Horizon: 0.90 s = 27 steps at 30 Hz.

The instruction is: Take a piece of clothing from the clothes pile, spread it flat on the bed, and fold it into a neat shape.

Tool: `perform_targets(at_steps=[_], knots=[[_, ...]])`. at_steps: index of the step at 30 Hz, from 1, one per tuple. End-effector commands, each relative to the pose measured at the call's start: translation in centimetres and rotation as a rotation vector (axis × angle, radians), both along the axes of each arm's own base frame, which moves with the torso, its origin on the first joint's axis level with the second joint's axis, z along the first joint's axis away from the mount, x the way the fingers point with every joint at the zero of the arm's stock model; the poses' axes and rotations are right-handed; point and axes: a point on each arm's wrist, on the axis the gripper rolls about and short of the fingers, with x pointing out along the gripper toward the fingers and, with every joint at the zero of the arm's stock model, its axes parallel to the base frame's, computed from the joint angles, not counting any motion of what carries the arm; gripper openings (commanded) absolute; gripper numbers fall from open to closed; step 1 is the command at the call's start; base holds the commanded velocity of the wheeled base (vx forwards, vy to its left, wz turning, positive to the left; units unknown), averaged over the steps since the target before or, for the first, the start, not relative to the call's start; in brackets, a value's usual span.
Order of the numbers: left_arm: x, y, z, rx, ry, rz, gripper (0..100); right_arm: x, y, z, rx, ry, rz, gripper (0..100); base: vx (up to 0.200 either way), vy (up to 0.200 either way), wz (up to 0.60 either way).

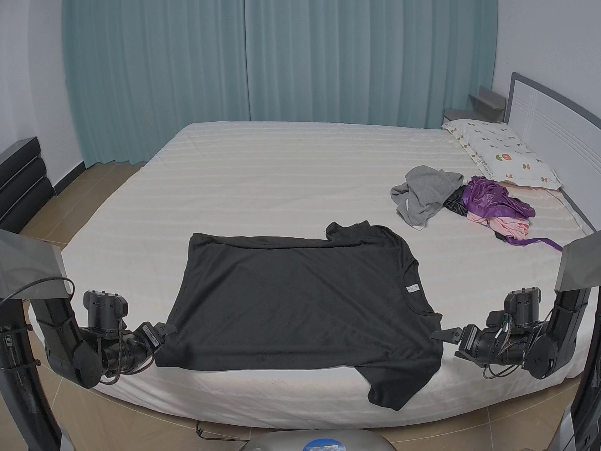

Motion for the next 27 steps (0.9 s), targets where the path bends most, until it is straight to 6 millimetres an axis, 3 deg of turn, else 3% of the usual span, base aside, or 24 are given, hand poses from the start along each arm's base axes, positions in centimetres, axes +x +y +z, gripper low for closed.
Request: perform_targets(at_steps=[1,10,22,27], knots=[[-0.01,0.16,1.11,-0.018,-0.040,0.009,100,0.05,-0.28,0.49,0.008,-0.017,-0.009,100,0.000,0.000,0.00],[0.31,0.26,0.96,-0.057,-0.037,0.044,100,0.15,-0.22,0.37,0.041,0.003,-0.035,100,0.000,0.000,0.00],[0.43,0.65,0.88,-0.067,-0.037,0.057,100,0.17,-0.22,0.50,0.042,-0.002,-0.038,100,0.000,0.200,0.00],[0.40,0.61,0.92,-0.067,-0.039,0.055,100,0.51,-0.44,0.61,0.047,-0.012,-0.050,100,0.000,0.000,0.00]])
